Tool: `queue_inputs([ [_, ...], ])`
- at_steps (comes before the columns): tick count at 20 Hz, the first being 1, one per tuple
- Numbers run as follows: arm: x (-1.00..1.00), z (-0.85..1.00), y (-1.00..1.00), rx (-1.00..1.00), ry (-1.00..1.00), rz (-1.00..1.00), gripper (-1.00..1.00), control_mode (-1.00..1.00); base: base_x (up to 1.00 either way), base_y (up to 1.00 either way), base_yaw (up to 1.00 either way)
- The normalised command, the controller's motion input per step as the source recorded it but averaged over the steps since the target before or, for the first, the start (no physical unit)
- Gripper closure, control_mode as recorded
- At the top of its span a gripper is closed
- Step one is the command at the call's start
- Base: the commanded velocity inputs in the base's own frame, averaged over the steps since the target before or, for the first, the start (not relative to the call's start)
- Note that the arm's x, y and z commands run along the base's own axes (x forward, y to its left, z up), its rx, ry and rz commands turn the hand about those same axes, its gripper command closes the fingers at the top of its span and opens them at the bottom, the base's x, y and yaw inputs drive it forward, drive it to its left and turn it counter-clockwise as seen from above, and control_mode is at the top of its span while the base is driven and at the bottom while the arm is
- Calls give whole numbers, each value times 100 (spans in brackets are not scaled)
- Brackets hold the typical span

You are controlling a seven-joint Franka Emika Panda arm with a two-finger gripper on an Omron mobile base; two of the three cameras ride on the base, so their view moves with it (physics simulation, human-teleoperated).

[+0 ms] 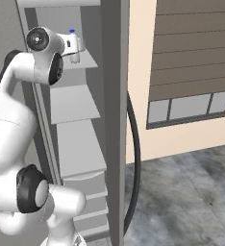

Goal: Take the bottled waters from the counter and place them in the freezer to freeze. Close the freezer door after placing the bottles.

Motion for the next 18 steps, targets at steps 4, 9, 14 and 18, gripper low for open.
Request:
queue_inputs([
  [4, -99, 5, -7, 0, 4, -22, -100, -100, 0, 0, 0],
  [9, -100, 0, -27, 3, 0, -16, -100, -100, 0, 0, 0],
  [14, -100, -9, -31, 9, 0, -13, -100, -100, 0, 0, 0],
  [18, -100, -29, -14, 6, 8, -6, -100, -100, 0, 0, 0],
])
